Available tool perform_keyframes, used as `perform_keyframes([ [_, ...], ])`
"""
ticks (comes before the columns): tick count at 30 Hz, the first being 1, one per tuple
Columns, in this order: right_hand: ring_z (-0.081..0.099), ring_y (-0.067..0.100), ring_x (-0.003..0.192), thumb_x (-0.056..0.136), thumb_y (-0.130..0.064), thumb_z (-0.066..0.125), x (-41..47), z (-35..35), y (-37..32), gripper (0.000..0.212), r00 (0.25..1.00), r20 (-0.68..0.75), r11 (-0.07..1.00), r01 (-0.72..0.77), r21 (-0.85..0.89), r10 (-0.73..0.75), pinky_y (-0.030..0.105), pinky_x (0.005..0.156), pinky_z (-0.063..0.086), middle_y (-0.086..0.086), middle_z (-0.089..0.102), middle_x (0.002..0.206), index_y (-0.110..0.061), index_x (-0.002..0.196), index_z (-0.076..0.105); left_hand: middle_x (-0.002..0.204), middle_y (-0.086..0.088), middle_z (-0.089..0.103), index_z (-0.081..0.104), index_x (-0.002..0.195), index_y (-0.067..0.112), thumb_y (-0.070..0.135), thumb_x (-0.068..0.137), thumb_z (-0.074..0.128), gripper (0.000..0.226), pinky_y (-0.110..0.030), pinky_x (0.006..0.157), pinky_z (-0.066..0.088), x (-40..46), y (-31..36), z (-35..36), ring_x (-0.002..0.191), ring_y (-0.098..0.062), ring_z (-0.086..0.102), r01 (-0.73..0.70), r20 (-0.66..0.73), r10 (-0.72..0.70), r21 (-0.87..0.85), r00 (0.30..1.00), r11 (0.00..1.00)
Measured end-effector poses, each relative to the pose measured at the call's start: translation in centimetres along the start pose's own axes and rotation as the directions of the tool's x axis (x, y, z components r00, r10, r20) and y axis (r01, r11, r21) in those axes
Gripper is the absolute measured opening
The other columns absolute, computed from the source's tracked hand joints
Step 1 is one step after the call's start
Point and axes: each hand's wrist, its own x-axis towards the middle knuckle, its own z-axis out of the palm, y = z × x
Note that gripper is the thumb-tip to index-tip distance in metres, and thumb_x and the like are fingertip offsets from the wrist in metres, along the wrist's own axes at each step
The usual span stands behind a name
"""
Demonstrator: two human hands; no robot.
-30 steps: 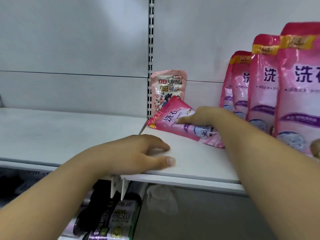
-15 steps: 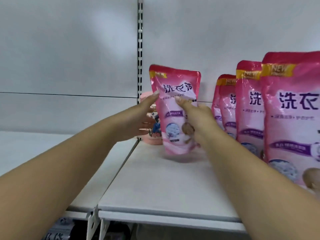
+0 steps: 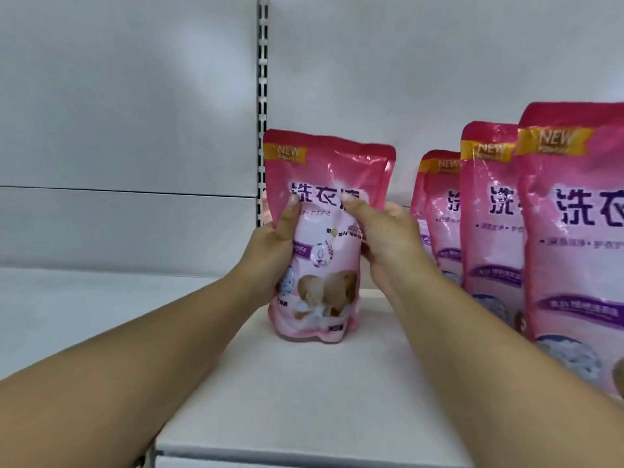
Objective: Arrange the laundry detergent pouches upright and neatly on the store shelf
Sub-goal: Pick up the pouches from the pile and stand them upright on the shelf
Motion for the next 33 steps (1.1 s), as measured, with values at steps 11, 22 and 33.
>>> perform_keyframes([
  [11,0.064,0.029,0.099,0.041,-0.074,0.068,-1.0,0.0,0.7,0.086,0.993,-0.006,0.971,-0.117,-0.207,0.119,0.047,0.093,0.049,0.005,0.068,0.105,-0.021,0.108,0.063,0.111,-0.011,0.068,0.055,0.123,0.017,0.053,0.046,0.084,0.09,-0.035,0.076,0.056,-0.5,-0.4,-1.6,0.098,-0.027,0.067,0.109,0.536,-0.073,-0.036,0.841,0.993],
  [22,0.064,0.032,0.081,0.078,-0.066,0.052,-1.4,0.2,1.1,0.064,0.996,-0.091,0.944,-0.035,-0.327,0.005,0.038,0.084,0.051,0.018,0.067,0.082,-0.003,0.079,0.061,0.091,-0.004,0.072,0.062,0.099,0.017,0.037,0.059,0.067,0.045,-0.032,0.075,0.057,-0.3,-0.5,-0.3,0.083,-0.022,0.069,-0.074,0.221,0.075,-0.011,0.972,0.997],
  [33,0.035,0.013,0.052,0.085,-0.053,0.051,-1.2,-1.8,0.7,0.041,0.934,-0.344,0.946,-0.025,-0.322,-0.093,0.024,0.056,0.034,-0.002,0.036,0.057,-0.016,0.07,0.055,0.086,0.01,0.058,0.052,0.103,0.016,0.044,0.092,0.047,0.031,-0.031,0.087,0.042,1.9,-0.9,-3.8,0.088,-0.01,0.053,0.001,-0.066,0.008,0.137,0.998,0.991],
])
